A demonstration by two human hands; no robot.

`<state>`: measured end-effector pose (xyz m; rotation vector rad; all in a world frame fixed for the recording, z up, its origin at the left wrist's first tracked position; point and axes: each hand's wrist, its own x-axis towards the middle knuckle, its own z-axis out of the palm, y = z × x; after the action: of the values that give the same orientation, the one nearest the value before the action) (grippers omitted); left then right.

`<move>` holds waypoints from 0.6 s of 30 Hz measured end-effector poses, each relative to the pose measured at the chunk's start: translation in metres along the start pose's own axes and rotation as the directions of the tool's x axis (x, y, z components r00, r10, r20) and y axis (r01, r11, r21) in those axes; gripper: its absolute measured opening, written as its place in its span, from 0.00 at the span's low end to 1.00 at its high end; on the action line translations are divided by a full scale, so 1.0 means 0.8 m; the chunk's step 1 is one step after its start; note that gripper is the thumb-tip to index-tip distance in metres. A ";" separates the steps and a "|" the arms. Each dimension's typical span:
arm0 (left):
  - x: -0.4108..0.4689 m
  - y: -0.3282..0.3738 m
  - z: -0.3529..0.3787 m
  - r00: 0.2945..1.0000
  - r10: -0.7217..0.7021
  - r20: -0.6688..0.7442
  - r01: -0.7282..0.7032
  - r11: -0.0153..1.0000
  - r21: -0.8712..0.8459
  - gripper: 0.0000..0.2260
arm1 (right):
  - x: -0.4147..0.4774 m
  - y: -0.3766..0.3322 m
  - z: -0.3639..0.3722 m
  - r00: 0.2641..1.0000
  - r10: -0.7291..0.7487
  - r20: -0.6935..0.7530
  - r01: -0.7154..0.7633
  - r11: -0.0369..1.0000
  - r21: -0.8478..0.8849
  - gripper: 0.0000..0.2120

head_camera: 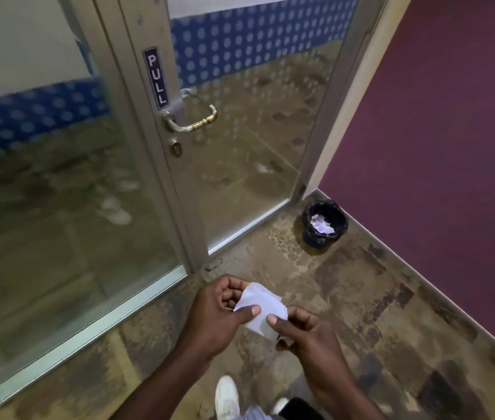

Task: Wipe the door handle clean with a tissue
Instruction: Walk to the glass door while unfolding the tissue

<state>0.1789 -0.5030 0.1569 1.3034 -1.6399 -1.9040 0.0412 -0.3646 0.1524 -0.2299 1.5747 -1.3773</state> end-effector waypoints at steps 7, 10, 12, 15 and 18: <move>0.021 0.018 -0.038 0.994 -0.053 -0.098 0.037 0.988 -0.151 0.13 | 0.044 -0.037 0.030 0.993 -0.099 0.070 0.100 0.995 -0.012 0.10; 0.032 0.023 -0.043 0.991 -0.049 -0.125 0.025 0.981 -0.190 0.13 | 0.068 -0.057 0.040 0.987 -0.112 0.118 0.111 0.994 0.014 0.12; 0.045 0.027 -0.045 0.985 -0.055 -0.165 0.026 0.985 -0.171 0.07 | 0.091 -0.066 0.045 0.982 -0.124 0.140 0.124 0.992 0.013 0.13; 0.074 0.038 -0.045 0.971 -0.083 -0.226 0.044 0.984 -0.173 0.03 | 0.133 -0.078 0.048 0.983 -0.116 0.145 0.116 0.993 0.011 0.23; 0.110 0.059 -0.042 0.949 -0.098 -0.299 0.040 0.980 -0.193 0.05 | 0.181 -0.103 0.051 0.985 -0.060 0.160 0.047 0.996 0.080 0.19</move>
<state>0.1429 -0.6017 0.1639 1.5064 -1.2488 -1.7365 -0.0354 -0.5183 0.1493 -0.3325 1.3877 -1.4202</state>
